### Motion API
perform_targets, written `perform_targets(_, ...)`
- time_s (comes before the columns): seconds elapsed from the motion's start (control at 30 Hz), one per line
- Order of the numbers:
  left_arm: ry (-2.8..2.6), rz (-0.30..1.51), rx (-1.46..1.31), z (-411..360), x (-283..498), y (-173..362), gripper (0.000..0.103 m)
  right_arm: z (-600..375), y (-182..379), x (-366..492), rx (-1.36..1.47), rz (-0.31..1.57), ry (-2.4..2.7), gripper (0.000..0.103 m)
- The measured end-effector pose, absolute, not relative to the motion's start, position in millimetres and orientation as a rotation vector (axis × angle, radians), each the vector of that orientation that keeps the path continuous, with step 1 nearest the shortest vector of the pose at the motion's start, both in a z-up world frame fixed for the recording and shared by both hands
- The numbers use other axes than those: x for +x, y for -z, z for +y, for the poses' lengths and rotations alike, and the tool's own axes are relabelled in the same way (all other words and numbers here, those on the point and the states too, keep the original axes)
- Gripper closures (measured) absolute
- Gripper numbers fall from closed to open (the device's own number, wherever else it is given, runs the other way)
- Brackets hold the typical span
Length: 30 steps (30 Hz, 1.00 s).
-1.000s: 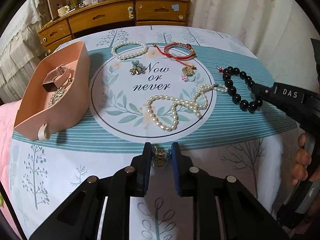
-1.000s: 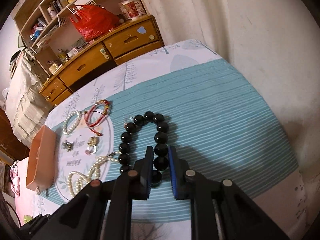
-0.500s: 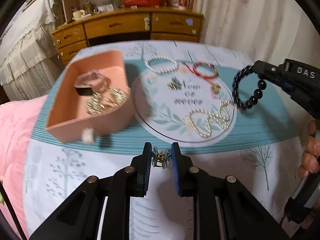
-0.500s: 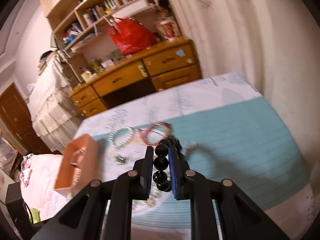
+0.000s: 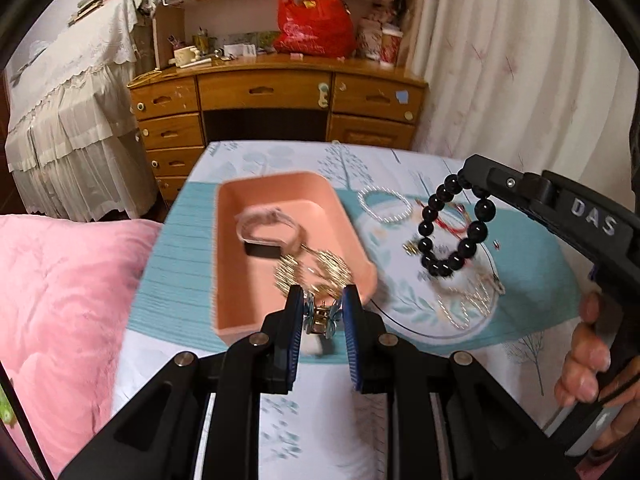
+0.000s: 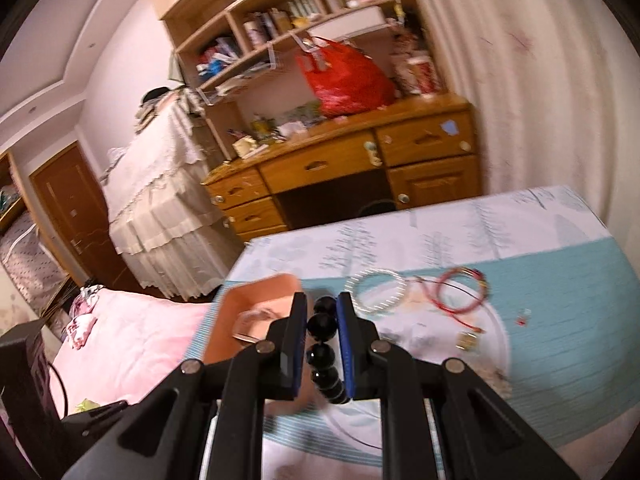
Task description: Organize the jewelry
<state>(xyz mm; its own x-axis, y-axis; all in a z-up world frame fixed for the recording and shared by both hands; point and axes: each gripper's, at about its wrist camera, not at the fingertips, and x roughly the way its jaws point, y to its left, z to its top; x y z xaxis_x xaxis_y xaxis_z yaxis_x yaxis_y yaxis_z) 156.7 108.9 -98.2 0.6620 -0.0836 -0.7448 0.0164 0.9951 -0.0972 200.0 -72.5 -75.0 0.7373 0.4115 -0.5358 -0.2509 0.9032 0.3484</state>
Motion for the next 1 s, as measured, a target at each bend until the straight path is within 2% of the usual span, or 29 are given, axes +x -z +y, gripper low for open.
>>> perform_targets(0.3, 0.041, 0.78, -0.016, 144.9, 184.4, 97.8, 0.085, -14.4, 47.1, 198.1, 0.236, 0.57, -0.463, 0.088)
perform_targets(0.47, 0.07, 0.803, -0.039, 154.6, 196.7, 105.7, 0.084, 5.3, 47.1, 198.6, 0.186, 0.578, -0.486, 0.088)
perform_targets(0.5, 0.071, 0.821, -0.044, 155.2, 199.5, 108.2, 0.072, 6.0, 48.8, 198.9, 0.185, 0.587, -0.485, 0.088)
perform_targets(0.53, 0.068, 0.838, -0.048, 155.8, 201.4, 110.6, 0.049, 5.6, 50.7, 199.4, 0.188, 0.599, -0.483, 0.088)
perform_targets(0.57, 0.067, 0.845, -0.058, 156.9, 202.1, 112.4, 0.039, 4.9, 53.7, 200.7, 0.196, 0.618, -0.478, 0.088)
perform_targets(0.6, 0.075, 0.833, -0.066, 157.6, 200.4, 111.6, 0.035, 3.2, 56.7, 202.3, 0.209, 0.637, -0.47, 0.088)
perform_targets(0.9, 0.07, 0.851, -0.069, 153.5, 191.9, 107.4, 0.031, -13.0, 68.7, 203.1, 0.234, 0.708, -0.427, 0.086)
perform_targets(0.97, 0.061, 0.877, -0.1, 153.2, 185.5, 110.2, 0.031, -19.3, 71.5, 200.4, 0.23, 0.724, -0.414, 0.084)
perform_targets(1.0, 0.061, 0.889, -0.115, 153.1, 183.2, 111.6, 0.031, -21.7, 73.0, 198.9, 0.226, 0.733, -0.409, 0.079)
